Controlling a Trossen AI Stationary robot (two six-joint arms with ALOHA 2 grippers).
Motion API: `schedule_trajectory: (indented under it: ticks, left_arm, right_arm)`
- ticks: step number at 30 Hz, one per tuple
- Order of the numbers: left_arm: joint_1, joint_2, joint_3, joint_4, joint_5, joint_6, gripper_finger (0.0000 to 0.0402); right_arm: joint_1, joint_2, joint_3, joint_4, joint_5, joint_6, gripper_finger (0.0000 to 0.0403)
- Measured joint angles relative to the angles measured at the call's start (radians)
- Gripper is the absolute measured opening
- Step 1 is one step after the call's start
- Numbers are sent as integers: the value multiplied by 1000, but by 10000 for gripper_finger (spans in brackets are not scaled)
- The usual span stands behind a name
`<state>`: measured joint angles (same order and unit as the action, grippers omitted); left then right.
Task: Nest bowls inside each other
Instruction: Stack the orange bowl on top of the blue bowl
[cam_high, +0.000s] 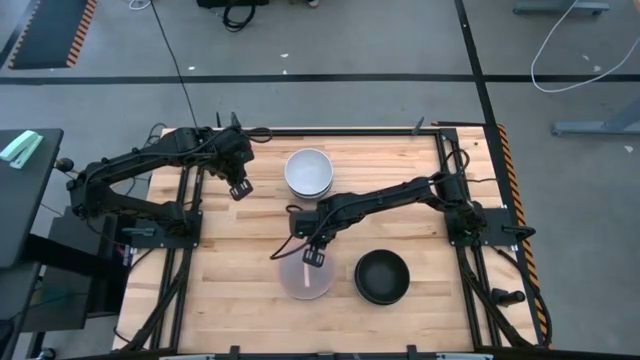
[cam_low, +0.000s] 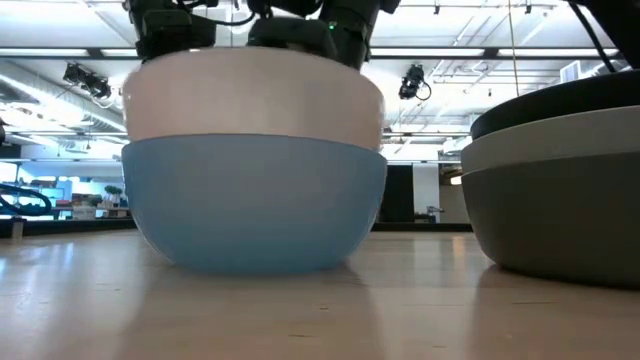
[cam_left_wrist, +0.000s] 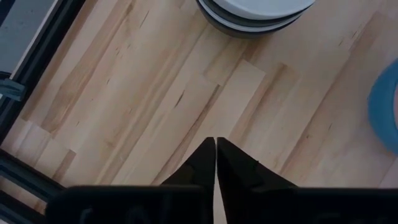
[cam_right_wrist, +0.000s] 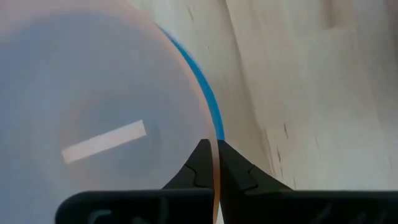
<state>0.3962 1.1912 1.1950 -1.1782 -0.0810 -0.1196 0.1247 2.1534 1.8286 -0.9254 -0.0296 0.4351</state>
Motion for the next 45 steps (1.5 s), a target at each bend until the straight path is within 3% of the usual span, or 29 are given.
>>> schedule_trajectory:
  ticks: [10,14,20,29,38,45]
  left_arm:
    - [0,0,0,0,0,0,6]
    - [0,0,0,0,0,0,17]
    - [0,0,0,0,0,0,31]
    - [0,0,0,0,0,0,6]
    - [0,0,0,0,0,0,31]
    - [0,0,0,0,0,0,7]
  right_arm:
    - [2,16,0,12,-11,-1,4]
    - [0,16,0,8,-11,11,8]
    - [-5,16,0,9,-11,51,31]
    - [-4,15,0,9,-8,44,68]
    - [-4,14,5,5,-8,42,113]
    - [-20,11,6,8,-9,37,138]
